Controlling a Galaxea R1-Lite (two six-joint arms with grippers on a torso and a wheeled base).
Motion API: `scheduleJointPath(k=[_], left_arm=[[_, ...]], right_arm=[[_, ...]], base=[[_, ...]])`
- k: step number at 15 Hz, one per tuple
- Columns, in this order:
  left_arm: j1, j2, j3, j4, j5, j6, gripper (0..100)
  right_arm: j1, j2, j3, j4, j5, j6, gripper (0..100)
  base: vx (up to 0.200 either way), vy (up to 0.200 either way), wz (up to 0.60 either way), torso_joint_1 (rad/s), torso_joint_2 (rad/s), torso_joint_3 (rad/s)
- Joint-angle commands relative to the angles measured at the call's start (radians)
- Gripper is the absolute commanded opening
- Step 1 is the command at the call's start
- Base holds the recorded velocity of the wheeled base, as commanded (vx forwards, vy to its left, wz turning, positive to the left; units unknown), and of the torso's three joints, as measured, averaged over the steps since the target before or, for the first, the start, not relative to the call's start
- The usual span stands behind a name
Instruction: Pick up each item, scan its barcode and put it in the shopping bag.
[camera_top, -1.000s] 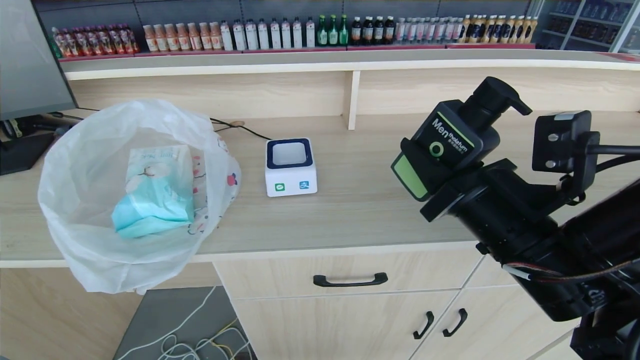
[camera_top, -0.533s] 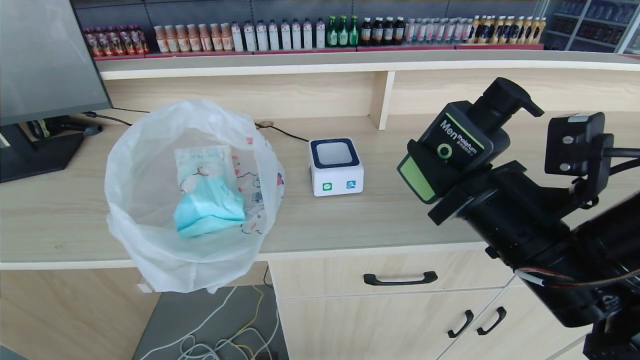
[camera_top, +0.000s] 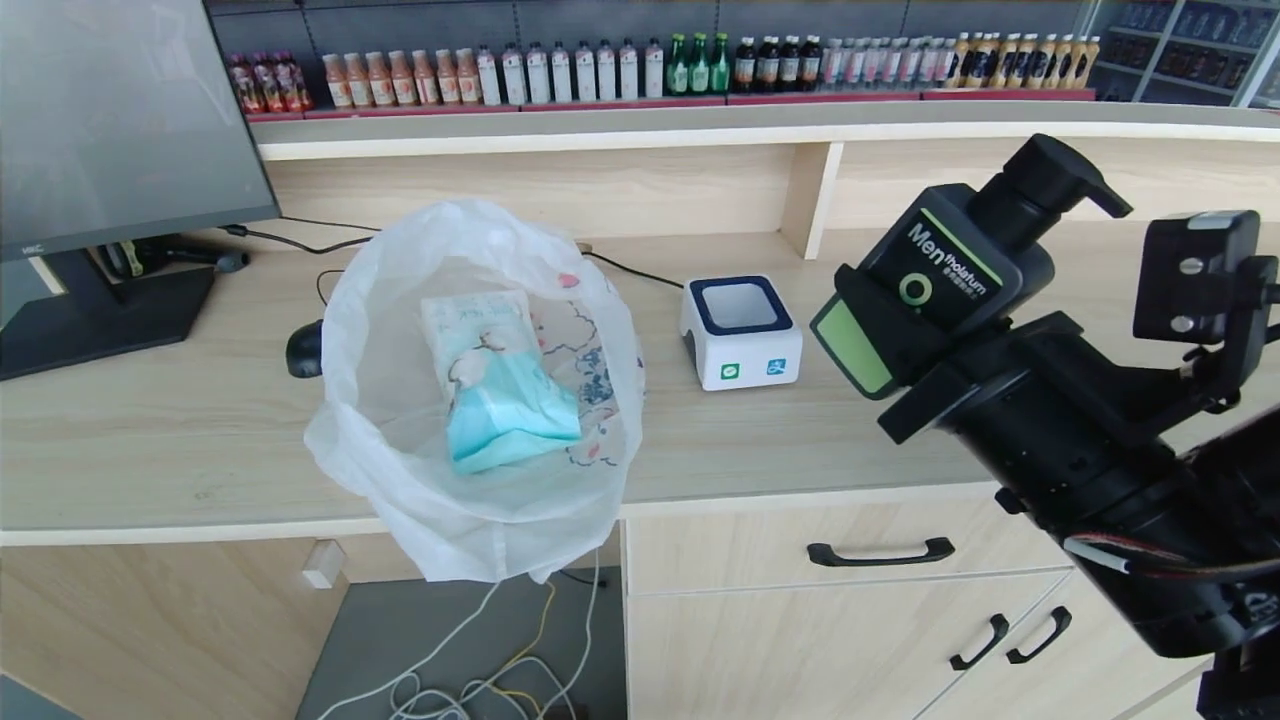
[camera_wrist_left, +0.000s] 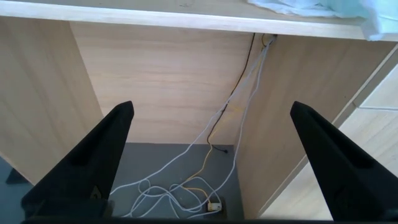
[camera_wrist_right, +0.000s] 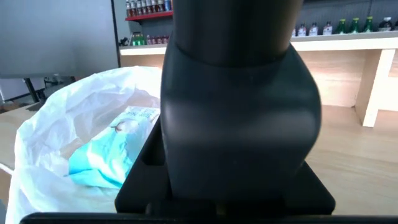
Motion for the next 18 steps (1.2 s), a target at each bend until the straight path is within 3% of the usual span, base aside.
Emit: scheduleJointPath(k=[1,16,17,18], left_arm=[[0.000,0.000,0.000,0.000,0.000,-0.001,100],[0.000,0.000,0.000,0.000,0.000,-0.001,100],[-0.002,0.000,0.000,0.000,0.000,-0.001,100],[0.000,0.000,0.000,0.000,0.000,-0.001,100]], right_arm=[[0.003,-0.002,-0.025,-0.001,0.002,0.000,0],[0.002,0.121,-0.275,0.024,-0.063,-0.012,0],[0.014,0.133,-0.279,0.027,-0.097,0.009,0],[0.054,0.164,-0.301,0.028,-0.193,0.082,0]], base=[[0.000,0.000,0.00,0.000,0.00,0.000],[0.000,0.000,0.00,0.000,0.00,0.000],[0.000,0.000,0.00,0.000,0.00,0.000],[0.000,0.000,0.00,0.000,0.00,0.000]])
